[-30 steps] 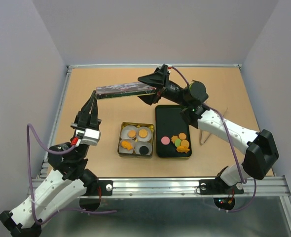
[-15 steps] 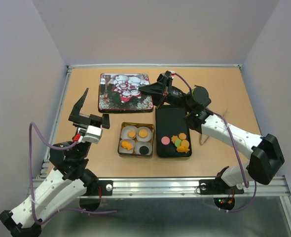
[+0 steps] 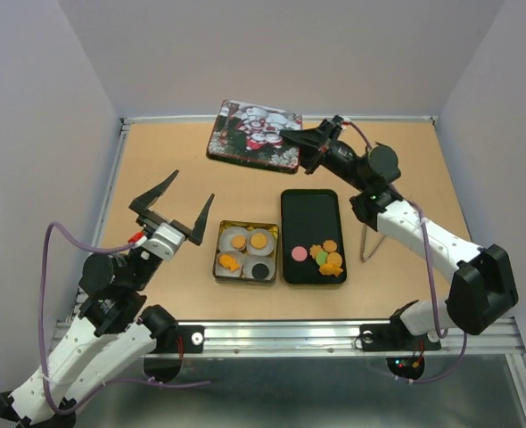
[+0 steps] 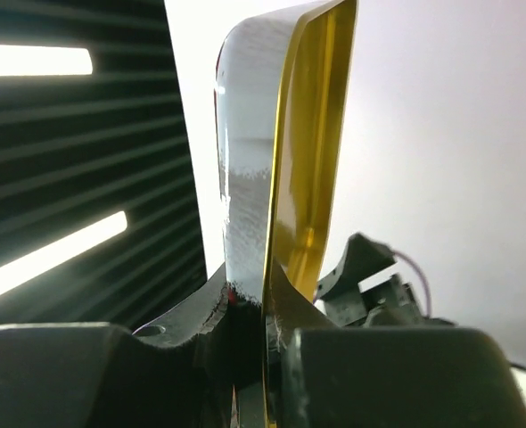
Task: Pack the cookies
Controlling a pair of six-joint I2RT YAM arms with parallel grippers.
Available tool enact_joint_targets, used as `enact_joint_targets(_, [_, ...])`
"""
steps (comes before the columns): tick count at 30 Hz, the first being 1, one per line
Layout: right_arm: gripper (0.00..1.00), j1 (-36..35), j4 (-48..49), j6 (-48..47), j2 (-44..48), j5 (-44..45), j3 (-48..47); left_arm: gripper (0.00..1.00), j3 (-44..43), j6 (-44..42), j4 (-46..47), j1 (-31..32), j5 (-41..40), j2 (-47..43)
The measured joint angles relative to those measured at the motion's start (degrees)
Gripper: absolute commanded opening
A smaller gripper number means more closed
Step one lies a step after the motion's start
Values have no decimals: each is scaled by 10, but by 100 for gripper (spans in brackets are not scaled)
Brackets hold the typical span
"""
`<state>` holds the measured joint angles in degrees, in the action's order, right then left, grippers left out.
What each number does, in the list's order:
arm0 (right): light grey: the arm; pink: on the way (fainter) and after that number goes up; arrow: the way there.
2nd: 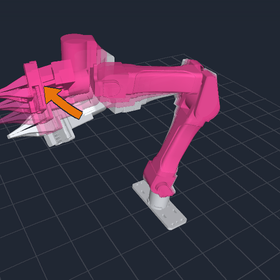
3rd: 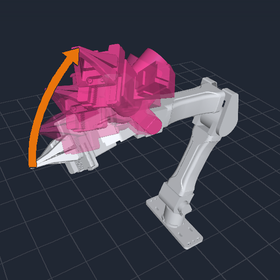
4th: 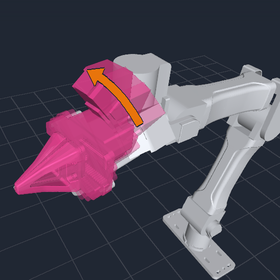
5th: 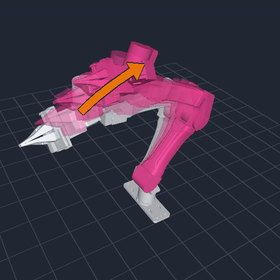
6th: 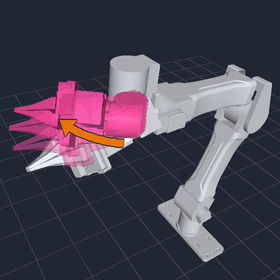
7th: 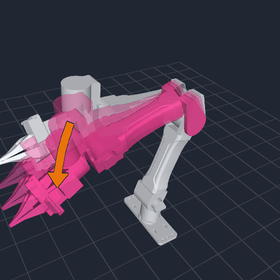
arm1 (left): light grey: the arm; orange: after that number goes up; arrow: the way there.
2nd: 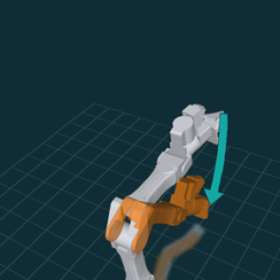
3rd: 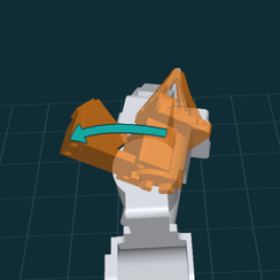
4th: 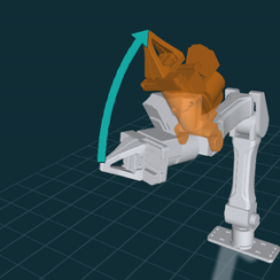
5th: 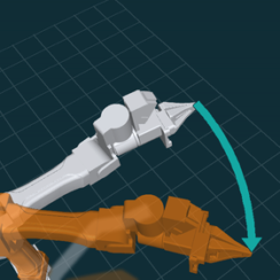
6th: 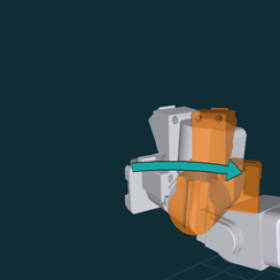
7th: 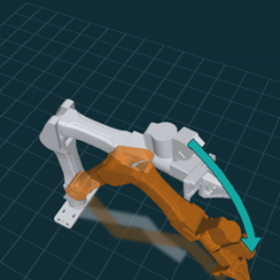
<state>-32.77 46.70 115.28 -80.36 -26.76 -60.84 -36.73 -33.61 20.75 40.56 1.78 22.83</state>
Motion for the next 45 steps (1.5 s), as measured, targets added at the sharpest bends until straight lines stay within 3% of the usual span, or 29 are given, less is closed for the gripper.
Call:
enact_joint_targets(5, [0,135,0,0,52,-47,68,85,-66,77,-95,0,2,22])
enact_joint_targets(7, [0,205,-1,-7,81,-76,108,89,-73,106,-121,0,-1,22])
enact_joint_targets(11, [1,263,-36,-55,116,-115,152,89,-104,176,-195,0,-41,41])
enact_joint_targets(17, [0,255,-297,-276,183,-151,149,91,-221,275,-297,0,-99,169])
enact_joint_targets(23, [0,252,-394,-385,239,-160,160,97,-196,370,-340,-15,-71,233])
enact_joint_targets(28, [0,242,-414,-435,291,-167,200,97,-169,442,-351,-111,45,259])
enact_joint_targets(32, [0,203,-422,-469,302,-166,226,97,-161,472,-351,-230,122,284])
enact_joint_targets(39, [0,69,-398,-497,270,-119,251,96,-145,493,-351,-262,174,299])
enact_joint_targets(45, [0,38,-278,-459,256,-98,330,96,-94,510,-356,-267,189,273])
